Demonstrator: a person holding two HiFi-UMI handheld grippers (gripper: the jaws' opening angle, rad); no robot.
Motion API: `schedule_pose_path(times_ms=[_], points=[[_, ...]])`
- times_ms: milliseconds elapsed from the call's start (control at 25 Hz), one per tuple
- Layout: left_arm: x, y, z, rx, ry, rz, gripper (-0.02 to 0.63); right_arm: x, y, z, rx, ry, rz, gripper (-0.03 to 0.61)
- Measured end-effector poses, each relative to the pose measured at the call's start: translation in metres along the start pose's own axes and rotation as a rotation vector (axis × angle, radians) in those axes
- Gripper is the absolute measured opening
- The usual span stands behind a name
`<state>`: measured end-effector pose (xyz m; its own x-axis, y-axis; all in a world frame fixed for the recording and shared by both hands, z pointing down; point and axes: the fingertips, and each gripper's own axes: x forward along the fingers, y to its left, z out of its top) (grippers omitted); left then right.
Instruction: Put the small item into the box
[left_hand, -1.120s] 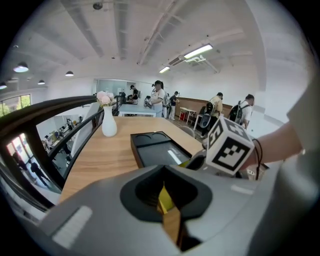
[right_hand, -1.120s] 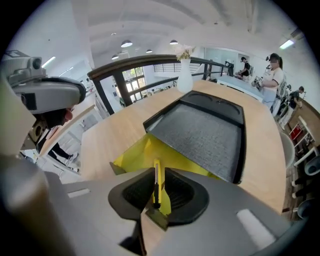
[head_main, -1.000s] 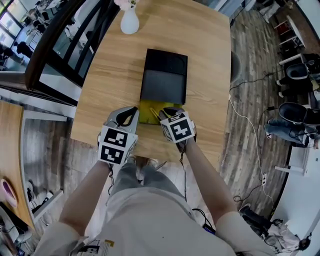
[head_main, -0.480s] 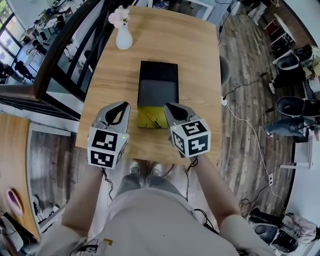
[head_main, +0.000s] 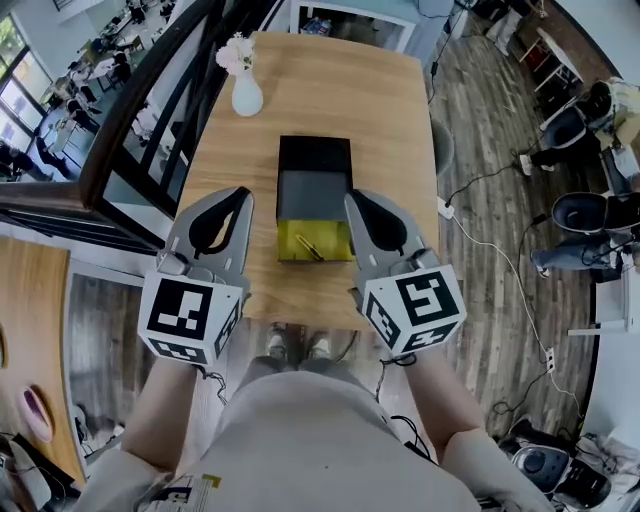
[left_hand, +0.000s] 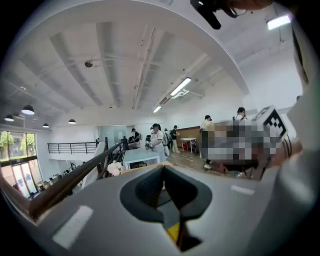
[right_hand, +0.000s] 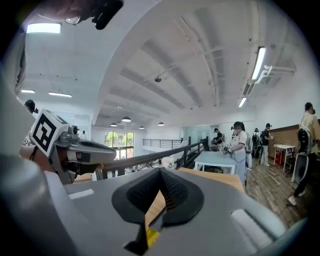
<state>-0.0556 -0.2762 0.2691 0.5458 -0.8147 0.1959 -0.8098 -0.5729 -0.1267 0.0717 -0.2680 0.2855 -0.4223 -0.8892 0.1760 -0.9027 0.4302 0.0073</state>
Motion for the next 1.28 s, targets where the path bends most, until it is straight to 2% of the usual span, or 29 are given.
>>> schedule_pose_path(times_ms=[80,200,320,440,800,1000,1280], points=[[-0.007,-0.002,0.015,0.001,-0.045,0.009,0.003,-0.013,-0.001,0.016,-0.009,-0.048,-0.029,-0.002],[-0.019,-0.009,0.034,0.054,-0.091,0.028,0.003,-0.030,-0.002,0.032,0.003,-0.095,-0.050,-0.002],[-0.031,-0.025,0.045,0.110,-0.100,0.021,0.003,-0.044,-0.001,0.035,0.062,-0.113,-0.039,-0.002],[-0.040,-0.043,0.045,0.146,-0.088,-0.011,0.003,-0.056,0.002,0.033,0.063,-0.113,-0.045,-0.002],[-0.040,-0.055,0.013,0.100,-0.032,-0.034,0.003,-0.088,0.013,0.009,-0.037,-0.064,-0.068,-0.002],[-0.038,-0.053,-0.002,0.078,-0.009,-0.030,0.003,-0.084,0.019,-0.012,-0.009,-0.009,-0.026,-0.002],[-0.036,-0.051,-0.008,0.039,0.013,-0.031,0.003,-0.085,0.027,-0.008,0.007,-0.011,-0.005,-0.002]])
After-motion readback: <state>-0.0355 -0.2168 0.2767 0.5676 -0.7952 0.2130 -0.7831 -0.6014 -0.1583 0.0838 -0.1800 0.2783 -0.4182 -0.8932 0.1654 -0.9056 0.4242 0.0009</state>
